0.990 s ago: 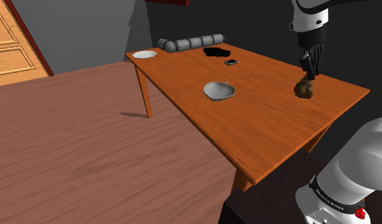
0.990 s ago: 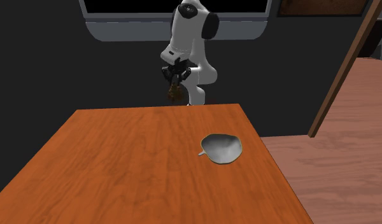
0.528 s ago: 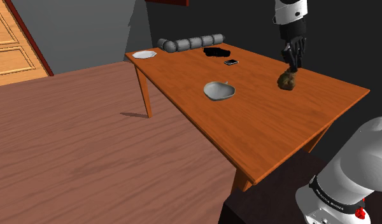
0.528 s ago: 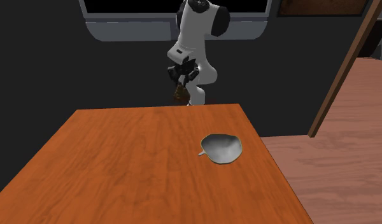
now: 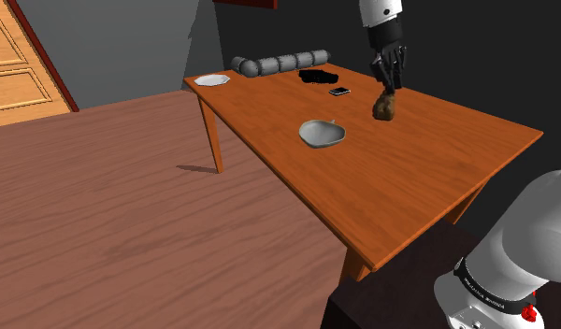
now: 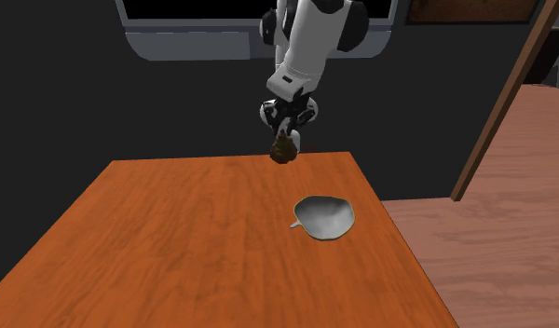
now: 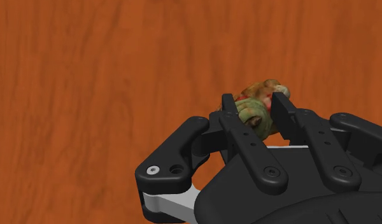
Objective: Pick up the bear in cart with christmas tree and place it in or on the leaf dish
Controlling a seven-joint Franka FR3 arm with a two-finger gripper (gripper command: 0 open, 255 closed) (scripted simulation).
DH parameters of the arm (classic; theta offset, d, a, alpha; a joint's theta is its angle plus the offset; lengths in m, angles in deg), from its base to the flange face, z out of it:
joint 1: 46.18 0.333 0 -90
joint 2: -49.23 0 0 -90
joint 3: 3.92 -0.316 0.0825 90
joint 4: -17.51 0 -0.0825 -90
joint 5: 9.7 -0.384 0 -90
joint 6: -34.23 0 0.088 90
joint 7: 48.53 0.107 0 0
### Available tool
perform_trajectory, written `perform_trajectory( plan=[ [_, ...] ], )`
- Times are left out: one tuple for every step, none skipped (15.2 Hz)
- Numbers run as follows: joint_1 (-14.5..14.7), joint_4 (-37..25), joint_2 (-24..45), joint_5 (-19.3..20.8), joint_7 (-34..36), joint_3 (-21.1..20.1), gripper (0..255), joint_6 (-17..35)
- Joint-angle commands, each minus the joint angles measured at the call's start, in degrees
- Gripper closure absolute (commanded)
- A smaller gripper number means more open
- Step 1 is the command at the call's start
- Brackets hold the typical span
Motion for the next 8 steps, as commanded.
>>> perform_trajectory(
  plan=[
    [0.69,-5.35,4.39,-1.02,1.24,-0.82,255,-1.20],
    [0.96,-8.09,6.56,-1.39,1.67,-1.11,255,-1.88],
    [1.23,-10.97,8.79,-1.73,2.09,-1.39,255,-2.62],
    [1.49,-14.00,11.07,-2.05,2.48,-1.65,255,-3.46],
    [1.75,-17.19,13.42,-2.35,2.86,-1.90,255,-4.38],
    [2.01,-20.58,15.87,-2.62,3.22,-2.13,255,-5.40],
    [2.28,-24.20,18.42,-2.87,3.55,-2.34,255,-6.55],
    [2.54,-28.10,21.10,-3.10,3.85,-2.53,255,-7.83]
  ],
)
